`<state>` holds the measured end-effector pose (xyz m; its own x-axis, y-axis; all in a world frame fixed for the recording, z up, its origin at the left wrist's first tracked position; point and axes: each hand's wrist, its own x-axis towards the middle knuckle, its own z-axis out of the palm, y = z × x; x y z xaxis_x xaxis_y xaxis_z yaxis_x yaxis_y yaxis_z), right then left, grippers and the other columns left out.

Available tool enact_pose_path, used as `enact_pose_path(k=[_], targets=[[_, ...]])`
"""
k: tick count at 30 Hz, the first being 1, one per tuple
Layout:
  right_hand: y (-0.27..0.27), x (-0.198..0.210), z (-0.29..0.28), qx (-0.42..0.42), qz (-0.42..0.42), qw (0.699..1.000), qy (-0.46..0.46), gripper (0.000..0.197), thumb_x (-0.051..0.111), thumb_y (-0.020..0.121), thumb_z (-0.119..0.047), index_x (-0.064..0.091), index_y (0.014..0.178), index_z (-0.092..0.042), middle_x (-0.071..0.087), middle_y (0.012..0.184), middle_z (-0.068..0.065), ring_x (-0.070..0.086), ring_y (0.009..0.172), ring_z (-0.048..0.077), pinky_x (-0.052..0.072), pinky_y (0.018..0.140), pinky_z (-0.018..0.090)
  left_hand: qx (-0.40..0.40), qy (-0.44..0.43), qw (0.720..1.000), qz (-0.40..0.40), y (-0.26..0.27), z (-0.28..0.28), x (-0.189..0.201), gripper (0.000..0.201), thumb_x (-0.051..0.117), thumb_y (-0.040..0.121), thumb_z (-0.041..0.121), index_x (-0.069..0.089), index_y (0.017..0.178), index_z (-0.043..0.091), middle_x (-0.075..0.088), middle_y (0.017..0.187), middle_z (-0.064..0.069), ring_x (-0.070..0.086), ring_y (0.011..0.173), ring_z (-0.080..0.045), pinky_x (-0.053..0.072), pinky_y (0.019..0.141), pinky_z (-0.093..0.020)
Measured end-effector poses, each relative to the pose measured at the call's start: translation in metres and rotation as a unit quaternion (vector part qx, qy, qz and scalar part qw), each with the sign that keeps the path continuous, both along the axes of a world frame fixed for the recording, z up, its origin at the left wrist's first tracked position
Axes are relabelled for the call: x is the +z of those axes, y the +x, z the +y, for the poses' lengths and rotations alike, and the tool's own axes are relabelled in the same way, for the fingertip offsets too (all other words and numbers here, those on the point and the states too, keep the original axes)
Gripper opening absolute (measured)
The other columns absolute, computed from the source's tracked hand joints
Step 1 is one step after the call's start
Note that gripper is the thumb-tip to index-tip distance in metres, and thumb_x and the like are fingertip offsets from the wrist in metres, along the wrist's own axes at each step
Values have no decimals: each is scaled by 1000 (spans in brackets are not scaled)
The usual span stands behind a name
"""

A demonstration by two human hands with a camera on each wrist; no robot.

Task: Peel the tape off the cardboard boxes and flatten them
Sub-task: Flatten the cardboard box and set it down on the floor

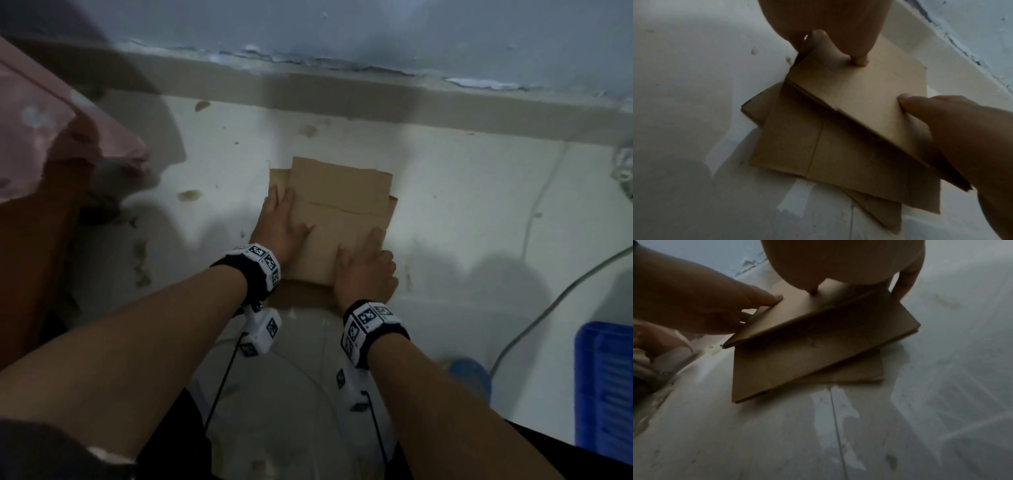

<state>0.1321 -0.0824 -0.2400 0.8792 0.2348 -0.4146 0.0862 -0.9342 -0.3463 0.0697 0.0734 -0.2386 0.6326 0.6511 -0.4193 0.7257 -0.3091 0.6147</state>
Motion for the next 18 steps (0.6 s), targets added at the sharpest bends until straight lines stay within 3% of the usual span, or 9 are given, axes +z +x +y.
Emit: enact_pose_path(k=[3,5,8,10,12,14,16,18], targets=[[-12,-8,-12,-40,-22,999,15,75,47,98,-60,19,158,-25,48,133,15,48,120,34,40,100,47,-7,0,998,-58,-2,-3,-8,84,69,93,38,23,160,23,-4,170,2,13,155,-16,22,123,-33],[-22,-12,-14,-84,-15,996,38,76,48,98,-61,19,158,-25,45,131,14,47,119,33,43,94,46,11,20,997,-73,0,-11,-10,83,70,92,41,25,159,25,-6,170,4,13,154,-16,23,121,-35],[-25,-16,-6,-174,10,982,70,77,50,98,-58,17,159,-25,42,133,15,44,122,34,44,90,44,54,61,997,16,8,-29,-15,83,58,92,59,20,158,26,8,168,-7,20,152,-29,28,120,-51],[-20,-17,2,-191,23,981,39,75,49,99,-56,16,159,-25,40,137,17,40,126,35,41,97,47,73,57,991,92,14,-38,-18,91,48,90,70,10,159,24,24,162,-12,26,148,-34,29,116,-55],[-14,-20,5,-139,17,990,-17,72,43,101,-56,14,159,-25,35,149,19,33,137,36,33,108,52,58,72,989,119,13,-42,-21,93,43,91,71,6,160,22,29,159,-12,27,146,-34,28,115,-53],[-8,-23,3,-33,23,998,-41,72,34,103,-58,5,162,-28,11,167,15,12,154,34,23,117,60,35,104,987,118,8,-38,-23,88,41,96,65,8,160,16,32,157,-13,31,142,-34,31,111,-50],[-5,-28,-2,71,43,995,-57,73,26,104,-61,-6,163,-31,-10,172,9,-8,158,28,16,118,66,30,104,990,96,1,-29,-26,80,42,100,56,14,160,11,33,156,-15,35,137,-35,35,107,-45],[-6,-32,-4,125,32,989,-78,77,22,103,-64,-8,163,-28,-15,171,13,-15,158,30,10,120,67,31,88,993,69,-6,-23,-28,77,45,102,50,15,160,9,32,156,-16,34,137,-35,36,107,-43]])
